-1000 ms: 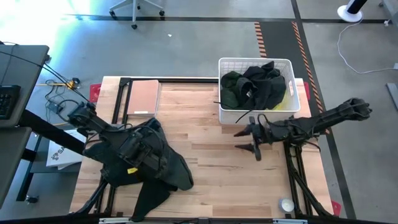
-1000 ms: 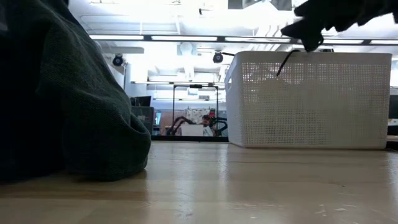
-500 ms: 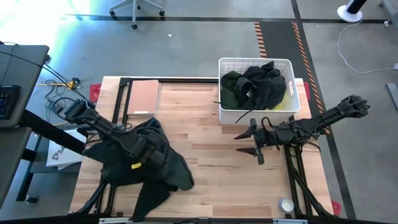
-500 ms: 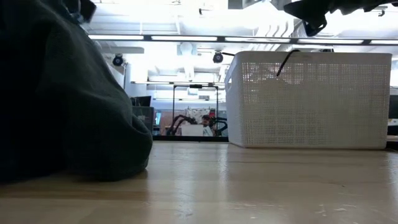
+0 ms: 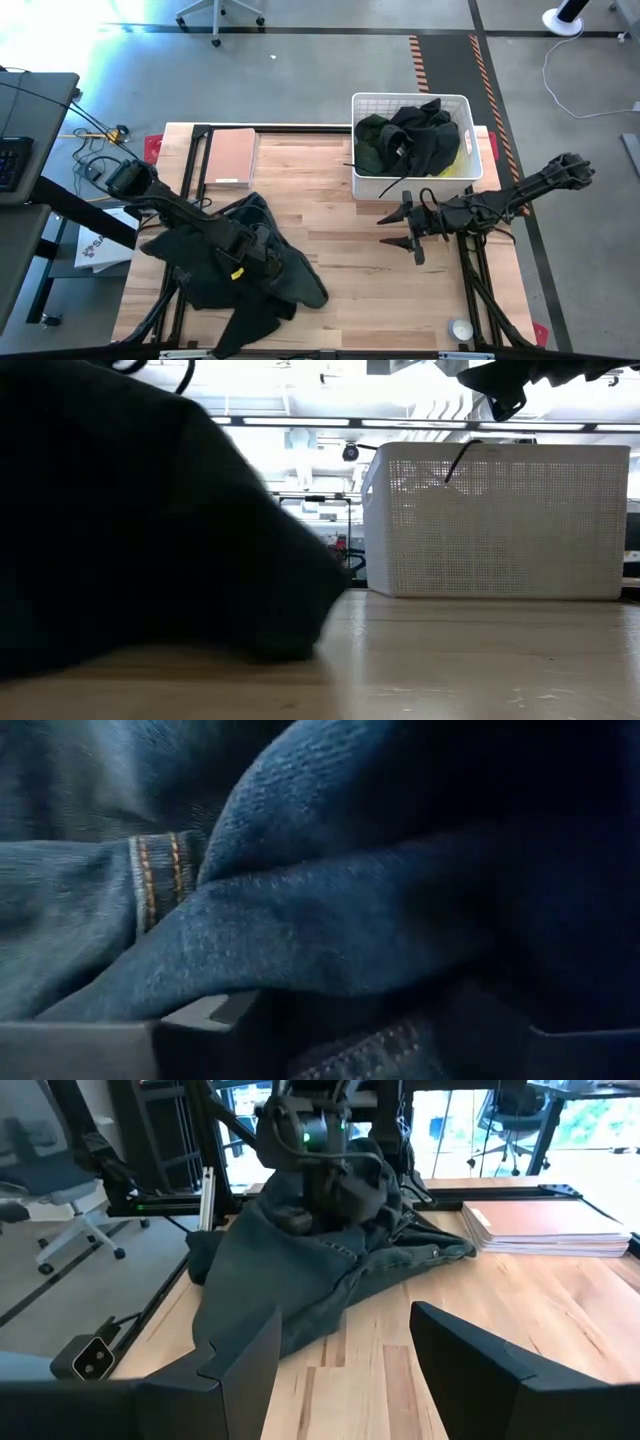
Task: Sort clothes
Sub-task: Put the dark blue jeans into the white laundry bin
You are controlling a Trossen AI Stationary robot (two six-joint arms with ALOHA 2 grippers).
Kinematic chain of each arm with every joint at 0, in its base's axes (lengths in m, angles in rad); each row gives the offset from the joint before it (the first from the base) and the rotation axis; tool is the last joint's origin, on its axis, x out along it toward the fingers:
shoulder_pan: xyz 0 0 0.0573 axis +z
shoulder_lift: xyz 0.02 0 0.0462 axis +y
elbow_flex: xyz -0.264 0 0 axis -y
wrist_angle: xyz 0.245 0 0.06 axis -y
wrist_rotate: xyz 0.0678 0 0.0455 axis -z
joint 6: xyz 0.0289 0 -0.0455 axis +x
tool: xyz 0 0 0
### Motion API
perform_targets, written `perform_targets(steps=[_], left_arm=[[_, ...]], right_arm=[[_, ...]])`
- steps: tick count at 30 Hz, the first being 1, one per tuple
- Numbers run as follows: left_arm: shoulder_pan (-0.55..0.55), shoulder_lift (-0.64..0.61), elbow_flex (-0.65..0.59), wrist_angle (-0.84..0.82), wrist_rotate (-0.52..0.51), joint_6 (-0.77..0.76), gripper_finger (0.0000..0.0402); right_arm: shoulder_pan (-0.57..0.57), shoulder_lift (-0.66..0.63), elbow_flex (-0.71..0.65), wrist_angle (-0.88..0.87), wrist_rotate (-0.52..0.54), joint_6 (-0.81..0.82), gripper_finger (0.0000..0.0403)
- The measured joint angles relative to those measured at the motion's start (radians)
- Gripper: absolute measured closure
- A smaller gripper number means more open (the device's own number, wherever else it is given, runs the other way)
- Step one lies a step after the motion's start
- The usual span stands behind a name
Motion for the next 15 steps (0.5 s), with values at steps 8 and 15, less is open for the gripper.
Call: perform_targets(steps=[8, 15], left_arm=[[0.007, 0.11, -0.017, 0.251, -0.123, 0.049, 0.0255], [0.03, 0.137, -0.024, 0.529, -0.342, 0.183, 0.0314]], right_arm=[[0.0, 0.0, 0.0, -0.002, 0.0, 0.017, 0.0183], [0.0, 0.0, 0.0, -0.002, 0.015, 0.019, 0.0183]])
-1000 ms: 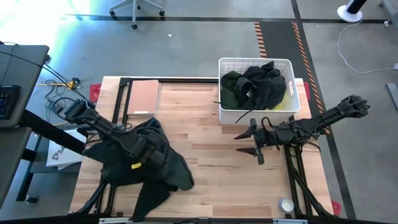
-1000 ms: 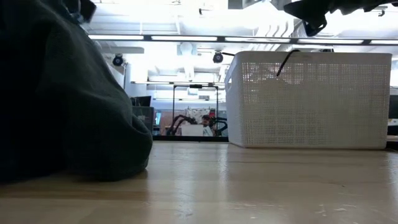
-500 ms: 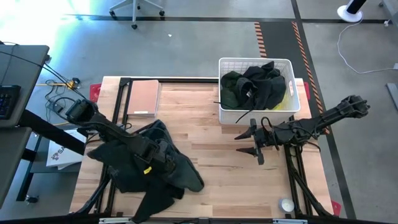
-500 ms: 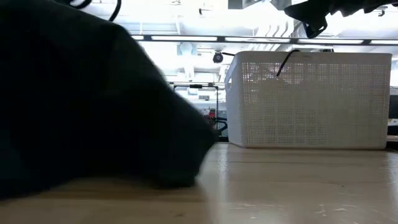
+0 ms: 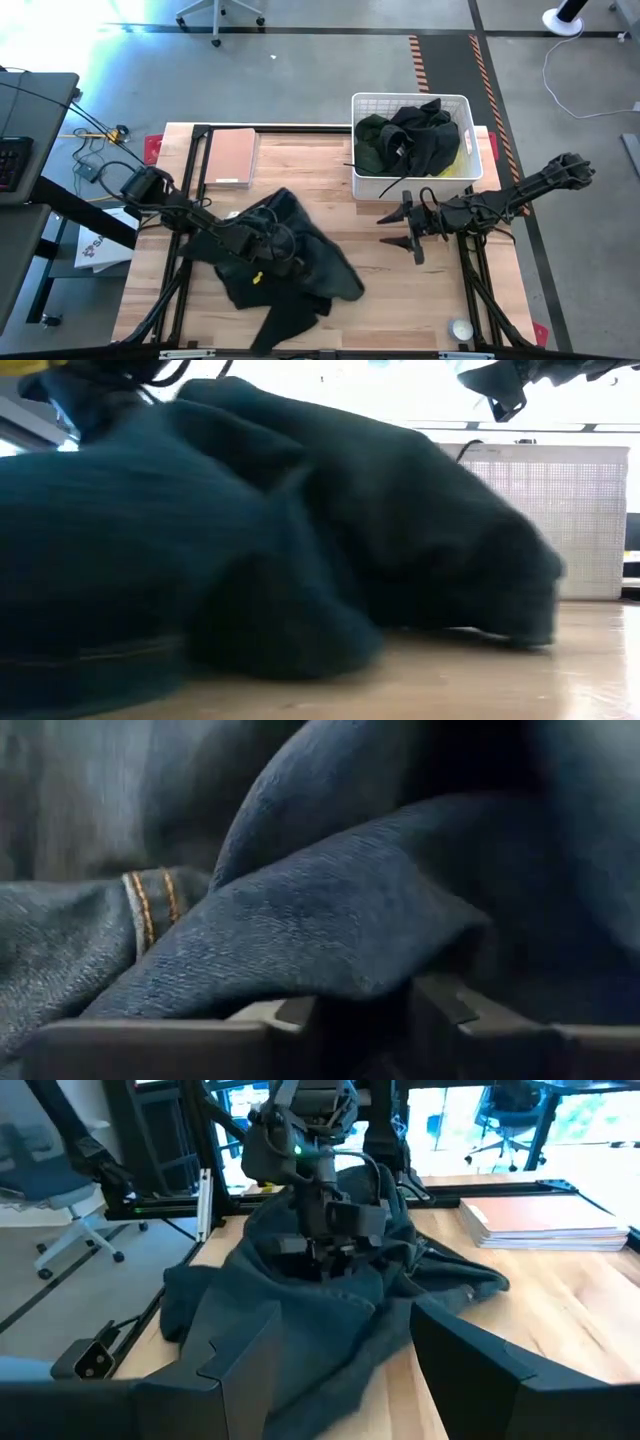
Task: Sort clothes
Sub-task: Put the dark blue jeans into the white laundry bin
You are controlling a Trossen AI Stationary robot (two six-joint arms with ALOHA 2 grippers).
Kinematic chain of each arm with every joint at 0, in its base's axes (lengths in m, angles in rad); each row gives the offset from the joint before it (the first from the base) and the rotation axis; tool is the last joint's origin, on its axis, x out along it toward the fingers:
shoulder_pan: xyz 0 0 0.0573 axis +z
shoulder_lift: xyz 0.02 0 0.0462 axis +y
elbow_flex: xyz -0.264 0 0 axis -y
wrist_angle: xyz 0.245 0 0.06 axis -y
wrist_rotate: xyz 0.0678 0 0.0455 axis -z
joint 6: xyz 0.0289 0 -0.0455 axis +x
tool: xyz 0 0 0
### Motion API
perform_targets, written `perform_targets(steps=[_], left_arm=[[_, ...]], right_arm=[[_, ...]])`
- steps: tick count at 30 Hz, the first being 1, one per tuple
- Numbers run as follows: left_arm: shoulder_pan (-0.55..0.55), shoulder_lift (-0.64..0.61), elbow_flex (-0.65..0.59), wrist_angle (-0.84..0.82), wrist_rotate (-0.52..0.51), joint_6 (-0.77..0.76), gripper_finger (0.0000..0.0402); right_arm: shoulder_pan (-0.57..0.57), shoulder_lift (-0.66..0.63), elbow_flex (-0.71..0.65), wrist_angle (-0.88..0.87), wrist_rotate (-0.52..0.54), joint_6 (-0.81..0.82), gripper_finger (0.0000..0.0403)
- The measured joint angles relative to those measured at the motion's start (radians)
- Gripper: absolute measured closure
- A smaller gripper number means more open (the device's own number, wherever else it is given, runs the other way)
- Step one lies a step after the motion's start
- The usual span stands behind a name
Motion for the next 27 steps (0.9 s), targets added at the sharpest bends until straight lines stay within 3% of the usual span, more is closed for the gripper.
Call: perform_targets(steps=[8, 13, 23, 27], left_arm=[[0.037, -0.001, 0.0, 0.398, -0.09, 0.28, 0.0391], [0.039, -0.002, 0.011, 0.63, -0.11, 0.512, 0.0394], [-0.011, -0.022, 0.137, 0.616, -0.12, 0.841, 0.0399], [-0.073, -0.066, 0.189, 0.484, -0.222, 0.934, 0.04]], right_arm=[[0.0, 0.0, 0.0, 0.001, 0.034, 0.023, 0.0183], [0.0, 0.01, 0.0, 0.0, 0.034, 0.026, 0.0183], [0.001, 0.098, 0.0, 0.0, 0.025, 0.052, 0.0183], [0.001, 0.119, 0.0, -0.001, -0.02, 0.049, 0.0183]])
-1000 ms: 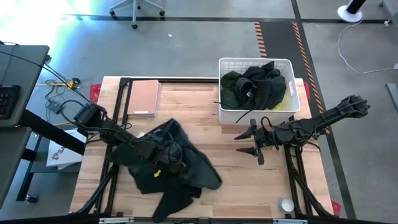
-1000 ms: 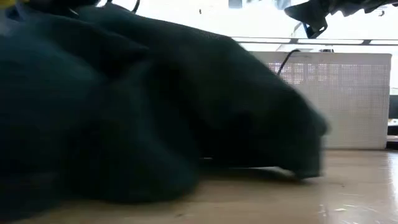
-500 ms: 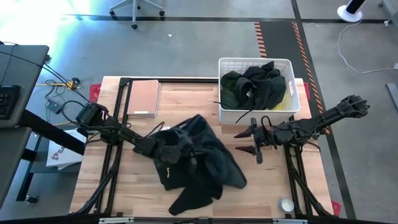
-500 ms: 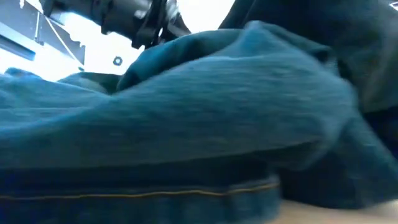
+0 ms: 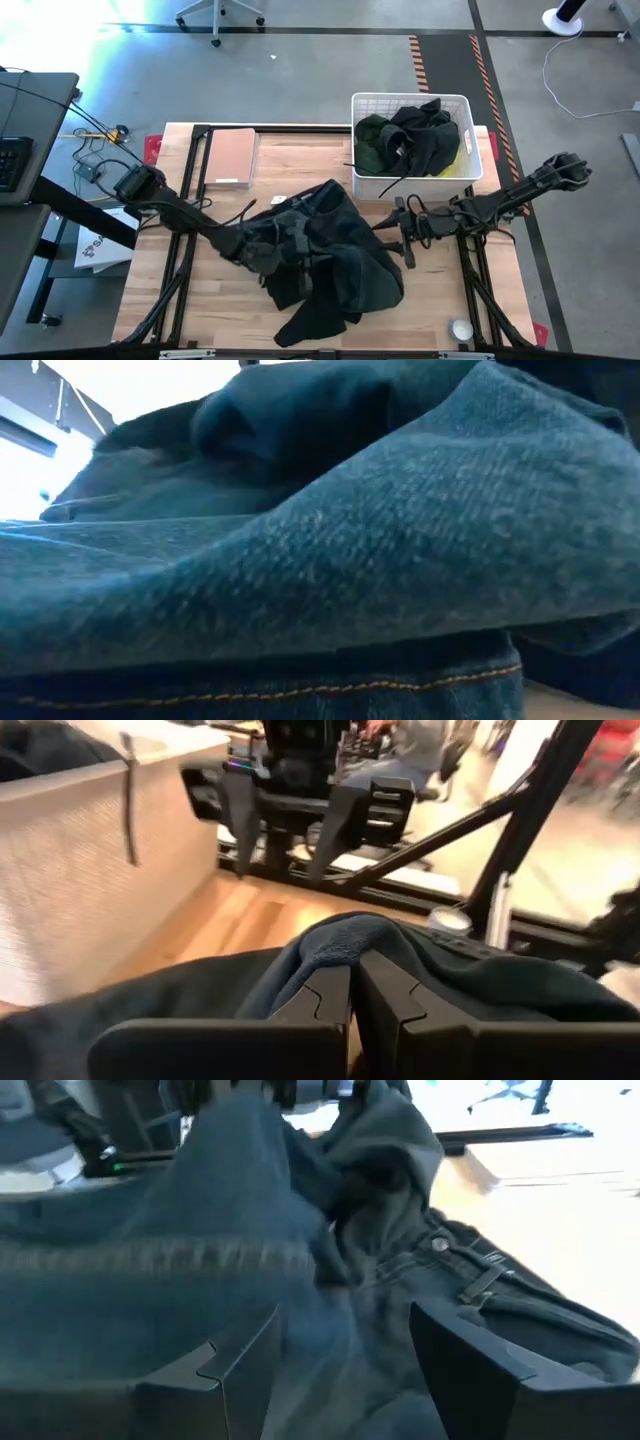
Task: Sort clothes
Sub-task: Put the dark blue jeans into the white laundry bin
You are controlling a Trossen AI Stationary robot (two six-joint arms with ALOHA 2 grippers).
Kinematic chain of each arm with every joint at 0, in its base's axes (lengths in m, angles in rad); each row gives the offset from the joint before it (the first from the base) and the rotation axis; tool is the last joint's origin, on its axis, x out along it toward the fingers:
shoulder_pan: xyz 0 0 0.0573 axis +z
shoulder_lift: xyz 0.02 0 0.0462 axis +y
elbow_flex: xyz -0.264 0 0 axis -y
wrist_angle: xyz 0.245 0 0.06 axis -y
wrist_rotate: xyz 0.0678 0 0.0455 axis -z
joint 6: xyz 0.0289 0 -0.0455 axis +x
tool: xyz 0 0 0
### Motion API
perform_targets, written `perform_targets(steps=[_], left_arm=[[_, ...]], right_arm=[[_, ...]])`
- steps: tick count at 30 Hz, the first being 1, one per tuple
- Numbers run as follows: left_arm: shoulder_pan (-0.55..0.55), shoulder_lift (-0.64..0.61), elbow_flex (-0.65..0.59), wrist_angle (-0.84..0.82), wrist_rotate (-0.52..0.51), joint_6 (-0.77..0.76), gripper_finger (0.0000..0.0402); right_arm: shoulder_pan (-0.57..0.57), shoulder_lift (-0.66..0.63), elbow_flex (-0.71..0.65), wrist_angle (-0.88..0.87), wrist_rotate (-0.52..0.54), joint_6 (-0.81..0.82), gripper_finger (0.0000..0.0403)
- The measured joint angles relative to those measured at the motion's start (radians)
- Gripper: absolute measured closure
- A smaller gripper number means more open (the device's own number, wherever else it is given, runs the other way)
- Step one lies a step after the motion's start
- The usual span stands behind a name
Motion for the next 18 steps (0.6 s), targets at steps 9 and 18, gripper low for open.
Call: perform_targets(steps=[9, 18], left_arm=[[-0.21, -0.113, 0.024, -0.32, -0.391, -0.071, 0.04], [-0.395, -0.106, 0.016, -0.919, -0.504, -0.834, 0.04]], right_arm=[[0.009, -0.003, 0.034, -0.016, -0.029, -0.013, 0.0183], [0.015, -0.003, 0.089, -0.018, -0.028, -0.069, 0.0183]])
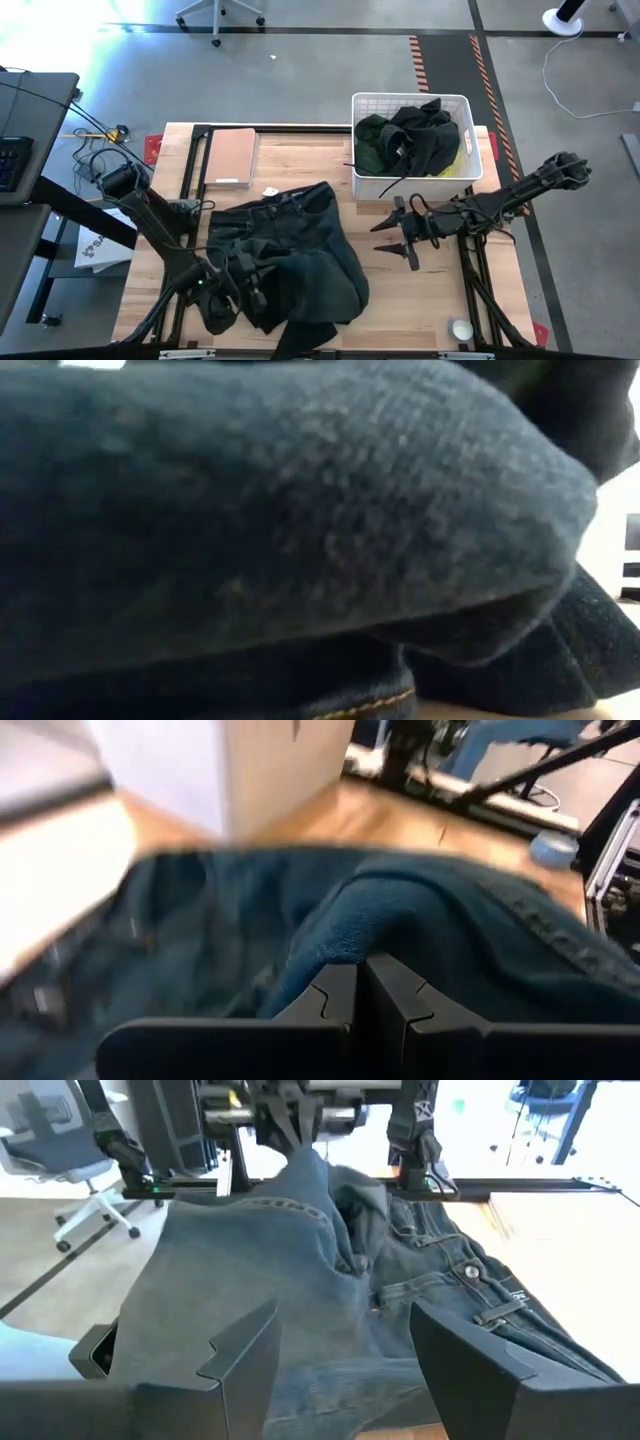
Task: Sort clothes
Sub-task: Put the dark blue jeans into the white laundry bin
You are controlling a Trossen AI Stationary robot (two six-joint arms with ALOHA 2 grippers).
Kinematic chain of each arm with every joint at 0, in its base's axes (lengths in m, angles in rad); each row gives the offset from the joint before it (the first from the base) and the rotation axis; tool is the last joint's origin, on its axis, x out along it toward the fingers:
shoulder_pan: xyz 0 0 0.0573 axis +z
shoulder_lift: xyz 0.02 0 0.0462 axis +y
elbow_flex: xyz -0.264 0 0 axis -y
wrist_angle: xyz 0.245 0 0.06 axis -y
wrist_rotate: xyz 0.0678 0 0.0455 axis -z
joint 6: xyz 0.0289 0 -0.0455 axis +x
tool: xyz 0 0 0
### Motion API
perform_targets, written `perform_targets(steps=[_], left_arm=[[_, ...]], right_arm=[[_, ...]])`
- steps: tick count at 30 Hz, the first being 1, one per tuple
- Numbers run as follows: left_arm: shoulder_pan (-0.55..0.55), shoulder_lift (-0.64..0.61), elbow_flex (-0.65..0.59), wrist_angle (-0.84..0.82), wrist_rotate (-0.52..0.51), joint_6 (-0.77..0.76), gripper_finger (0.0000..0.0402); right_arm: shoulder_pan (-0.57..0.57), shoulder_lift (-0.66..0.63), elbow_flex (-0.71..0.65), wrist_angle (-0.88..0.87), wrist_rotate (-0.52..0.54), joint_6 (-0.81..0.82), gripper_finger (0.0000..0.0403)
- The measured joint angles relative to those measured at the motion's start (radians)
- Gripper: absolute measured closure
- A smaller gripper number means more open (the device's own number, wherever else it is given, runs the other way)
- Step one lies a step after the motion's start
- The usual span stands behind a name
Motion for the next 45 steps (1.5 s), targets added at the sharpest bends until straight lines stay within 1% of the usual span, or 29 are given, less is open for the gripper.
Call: perform_targets(steps=[2, 4, 6, 8, 11, 14, 16, 17, 19, 21, 22, 23, 26, 29, 31, 34, 36, 37, 40, 43, 45], left_arm=[[-0.026, 0.0, -0.026, -0.047, 0.039, -0.116, 0.04], [-0.044, 0.0, -0.057, -0.055, 0.086, -0.204, 0.04], [-0.055, 0.0, -0.089, -0.096, 0.154, -0.366, 0.0395], [-0.056, -0.001, -0.113, -0.153, 0.282, -0.541, 0.0381], [-0.054, 0.0, -0.131, -0.22, 0.545, -0.671, 0.0353], [-0.055, -0.002, -0.131, -0.297, 0.792, -0.727, 0.0331], [-0.055, -0.002, -0.131, -0.335, 0.925, -0.738, 0.0325], [-0.055, -0.002, -0.131, -0.353, 0.976, -0.75, 0.0324], [-0.055, -0.003, -0.129, -0.393, 1.041, -0.776, 0.0325], [-0.055, -0.003, -0.12, -0.443, 1.056, -0.789, 0.033], [-0.055, -0.003, -0.112, -0.466, 1.043, -0.794, 0.0333], [-0.055, -0.003, -0.105, -0.48, 1.009, -0.8, 0.0336], [-0.046, -0.003, -0.102, -0.472, 0.822, -0.813, 0.0345], [-0.021, -0.002, -0.104, -0.42, 0.64, -0.784, 0.0352], [0.003, -0.002, -0.104, -0.372, 0.556, -0.725, 0.0356], [0.043, -0.002, -0.105, -0.251, 0.483, -0.579, 0.0361], [0.069, -0.002, -0.105, -0.151, 0.478, -0.454, 0.0365], [0.083, -0.002, -0.101, -0.11, 0.492, -0.39, 0.0367], [0.117, -0.001, -0.055, -0.052, 0.593, -0.25, 0.0375], [0.14, -0.001, 0.038, -0.111, 0.67, -0.187, 0.0385], [0.147, -0.001, 0.119, -0.202, 0.694, -0.163, 0.0393]], right_arm=[[0.0, 0.0, 0.0, 0.001, 0.0, 0.0, 0.0183], [0.001, 0.001, 0.0, -0.001, 0.0, 0.0, 0.0183], [0.01, 0.007, 0.0, 0.0, 0.002, -0.001, 0.0183], [0.027, 0.016, 0.0, 0.0, 0.001, -0.011, 0.0183], [0.053, 0.035, 0.0, 0.0, 0.001, -0.029, 0.0183], [0.073, 0.059, 0.0, 0.0, 0.02, -0.044, 0.0183], [0.079, 0.076, 0.0, 0.0, 0.031, -0.046, 0.0183], [0.079, 0.085, 0.0, 0.001, 0.033, -0.046, 0.0183], [0.078, 0.105, 0.0, 0.001, 0.037, -0.048, 0.0183], [0.078, 0.127, 0.0, 0.003, 0.037, -0.05, 0.0183], [0.078, 0.139, 0.0, 0.006, 0.037, -0.053, 0.0183], [0.078, 0.15, 0.0, 0.01, 0.037, -0.054, 0.0183], [0.078, 0.186, 0.0, 0.018, 0.039, -0.048, 0.0183], [0.076, 0.227, 0.0, 0.018, 0.075, -0.039, 0.0183], [0.075, 0.26, 0.0, 0.017, 0.078, -0.062, 0.0183], [0.075, 0.307, 0.002, 0.015, 0.045, -0.093, 0.0183], [0.076, 0.342, 0.021, 0.005, 0.021, -0.093, 0.0183], [0.076, 0.359, 0.036, -0.007, 0.021, -0.091, 0.0183], [0.073, 0.418, 0.093, -0.041, 0.041, -0.07, 0.0183], [0.04, 0.474, 0.16, -0.091, 0.089, 0.006, 0.0183], [-0.002, 0.509, 0.21, -0.143, 0.101, 0.119, 0.0183]])
